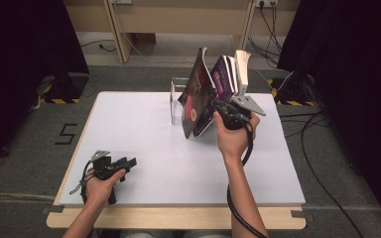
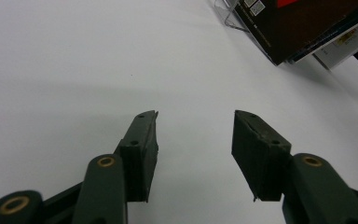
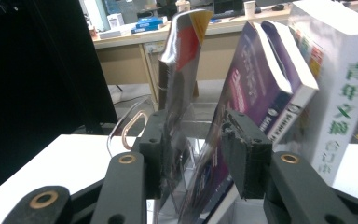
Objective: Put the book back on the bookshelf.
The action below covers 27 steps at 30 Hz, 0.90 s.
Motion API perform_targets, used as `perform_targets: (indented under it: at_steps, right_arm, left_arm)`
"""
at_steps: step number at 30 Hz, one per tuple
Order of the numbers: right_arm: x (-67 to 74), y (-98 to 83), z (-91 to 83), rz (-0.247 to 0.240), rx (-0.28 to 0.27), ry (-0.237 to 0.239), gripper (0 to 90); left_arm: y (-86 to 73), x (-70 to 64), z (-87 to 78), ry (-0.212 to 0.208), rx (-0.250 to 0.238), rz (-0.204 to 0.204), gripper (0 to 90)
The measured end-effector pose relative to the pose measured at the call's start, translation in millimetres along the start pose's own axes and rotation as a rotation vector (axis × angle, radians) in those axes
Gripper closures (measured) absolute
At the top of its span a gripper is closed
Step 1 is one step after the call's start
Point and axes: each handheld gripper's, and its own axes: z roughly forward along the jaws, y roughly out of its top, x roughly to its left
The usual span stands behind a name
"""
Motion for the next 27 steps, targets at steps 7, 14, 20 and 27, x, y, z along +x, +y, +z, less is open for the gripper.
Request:
perform_targets:
  at_steps: [7,14,20,27]
  right_arm:
    - [-8.0,-5.5,-3.8,0.021,0.019,-0.045,65.0]
    - [-18.2,-10.6,-1.8,0.043,0.04,-0.096,66.6]
    - [-22.9,-10.1,6.4,0.058,0.05,-0.108,61.6]
    - [-26.8,-7.0,22.8,0.066,0.072,-0.122,60.0]
  left_arm:
    - [-0.3,-0.4,0.6,-0.003,0.002,-0.001,49.7]
    - [-0.6,-0.5,1.0,-0.002,0.003,-0.001,49.7]
    - [-0.7,-0.5,1.2,-0.001,0.004,-0.001,49.7]
    - [-0.6,-0.2,1.6,-0.001,0.004,-0.001,49.7]
